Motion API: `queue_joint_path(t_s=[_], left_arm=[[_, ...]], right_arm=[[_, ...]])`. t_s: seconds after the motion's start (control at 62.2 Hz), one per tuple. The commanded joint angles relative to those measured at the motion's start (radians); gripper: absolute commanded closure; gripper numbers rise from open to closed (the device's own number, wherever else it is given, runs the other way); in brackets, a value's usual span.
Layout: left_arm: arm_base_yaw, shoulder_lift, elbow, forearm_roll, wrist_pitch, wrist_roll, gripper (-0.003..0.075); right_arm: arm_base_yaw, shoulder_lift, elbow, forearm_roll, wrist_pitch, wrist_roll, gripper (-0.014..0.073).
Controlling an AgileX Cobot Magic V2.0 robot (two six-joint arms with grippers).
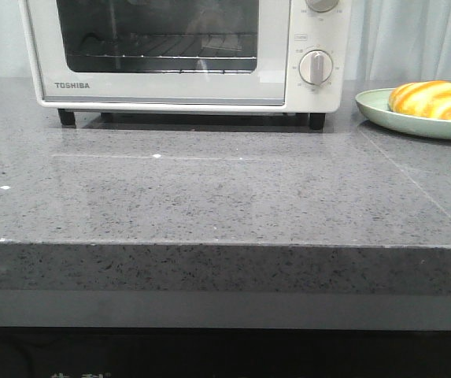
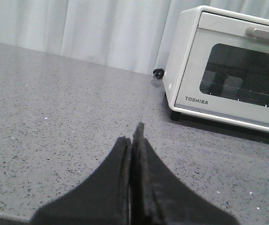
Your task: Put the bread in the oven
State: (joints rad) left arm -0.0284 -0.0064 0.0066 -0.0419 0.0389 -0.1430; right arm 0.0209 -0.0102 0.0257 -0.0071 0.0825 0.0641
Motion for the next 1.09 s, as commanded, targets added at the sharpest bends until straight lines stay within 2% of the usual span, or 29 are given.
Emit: queue_joint_path(t_s=[0.0, 0.739, 0.868, 0.948, 1.077], left_arm=[[0.001, -0.021, 0.024, -0.006, -0.075, -0.002, 0.0738], [0.001, -0.021, 0.024, -0.006, -0.075, -0.002, 0.0738], [0.001, -0.021, 0.024, -0.001, -0.114, -0.002, 0.0738], [0.001, -0.021, 0.004, -0.001, -0.141, -0.002, 0.0738], [0.001, -0.018, -0.08, 0.008, -0.094, 0.0, 0.0738]], right_arm=[[0.002, -0.021, 0.004, -0.011, -0.088, -0.011, 0.0712], [0.002, -0.021, 0.004, -0.011, -0.121, -0.011, 0.0712], [0.002, -0.021, 0.001, -0.009, -0.125, -0.01, 0.0712], [0.002, -0.021, -0.027, 0.021, -0.098, -0.01, 0.0712], [0.002, -0.021, -0.121, 0.047, -0.011, -0.01, 0.0712]])
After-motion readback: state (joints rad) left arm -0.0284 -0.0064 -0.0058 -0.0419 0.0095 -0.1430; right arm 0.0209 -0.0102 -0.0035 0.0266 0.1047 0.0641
